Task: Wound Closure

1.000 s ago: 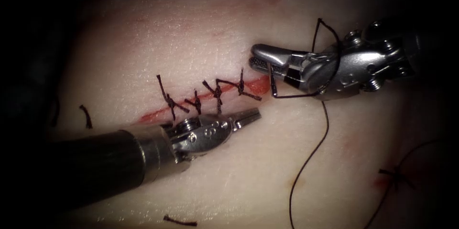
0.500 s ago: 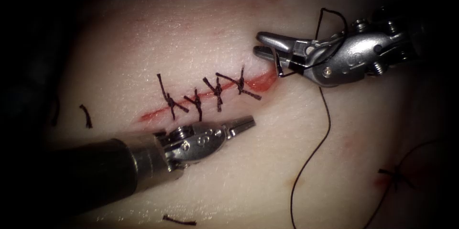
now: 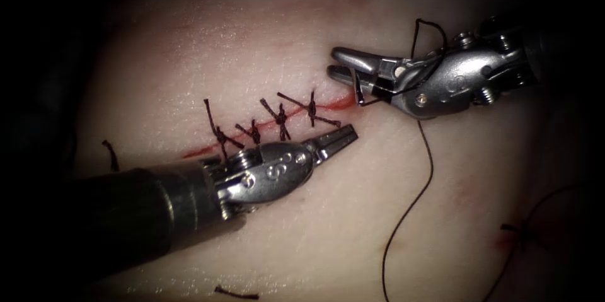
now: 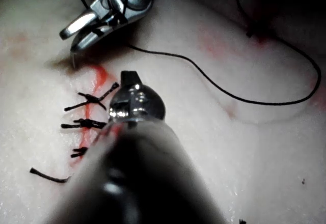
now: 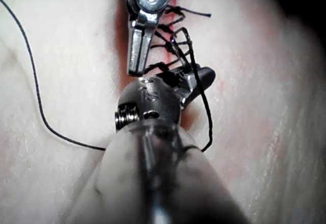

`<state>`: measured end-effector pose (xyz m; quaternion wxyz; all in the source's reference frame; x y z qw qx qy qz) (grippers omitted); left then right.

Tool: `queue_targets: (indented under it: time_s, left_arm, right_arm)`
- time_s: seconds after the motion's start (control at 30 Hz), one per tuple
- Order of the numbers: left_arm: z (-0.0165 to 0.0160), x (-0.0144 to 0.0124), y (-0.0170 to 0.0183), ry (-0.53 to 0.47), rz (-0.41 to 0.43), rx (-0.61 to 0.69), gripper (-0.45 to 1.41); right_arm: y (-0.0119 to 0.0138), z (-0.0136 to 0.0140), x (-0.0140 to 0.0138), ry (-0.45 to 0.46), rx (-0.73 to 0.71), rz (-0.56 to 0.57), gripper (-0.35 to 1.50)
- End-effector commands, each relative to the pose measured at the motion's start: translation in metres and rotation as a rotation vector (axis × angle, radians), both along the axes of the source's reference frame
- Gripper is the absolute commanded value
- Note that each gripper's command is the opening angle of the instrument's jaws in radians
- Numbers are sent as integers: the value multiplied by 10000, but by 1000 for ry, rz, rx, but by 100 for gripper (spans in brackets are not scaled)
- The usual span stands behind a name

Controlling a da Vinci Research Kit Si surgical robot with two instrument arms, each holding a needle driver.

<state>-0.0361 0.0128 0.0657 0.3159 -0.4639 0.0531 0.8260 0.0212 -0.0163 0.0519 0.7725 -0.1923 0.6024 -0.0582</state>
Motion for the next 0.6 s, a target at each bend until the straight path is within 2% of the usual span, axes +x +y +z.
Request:
queue_targets:
  time_s: [0.03,0.2,0.37,0.57,0.6]
  left_arm:
    - [8,-2,4,7,-3,0,-4]
    - [21,7,15,33,-16,-2,-6]
    - [37,2,18,48,-21,-14,-6]
    - [41,-2,23,60,-17,-11,-6]
    - [42,-3,26,59,-24,-7,-11]
  right_arm:
    - [-5,2,5,3,1,-2,-35]
    - [-6,3,6,2,0,-1,-35]
    - [-8,3,8,-1,-2,-6,-35]
    - [-13,4,7,-2,-7,-11,-35]
    - [-14,4,7,-4,-7,-14,-35]
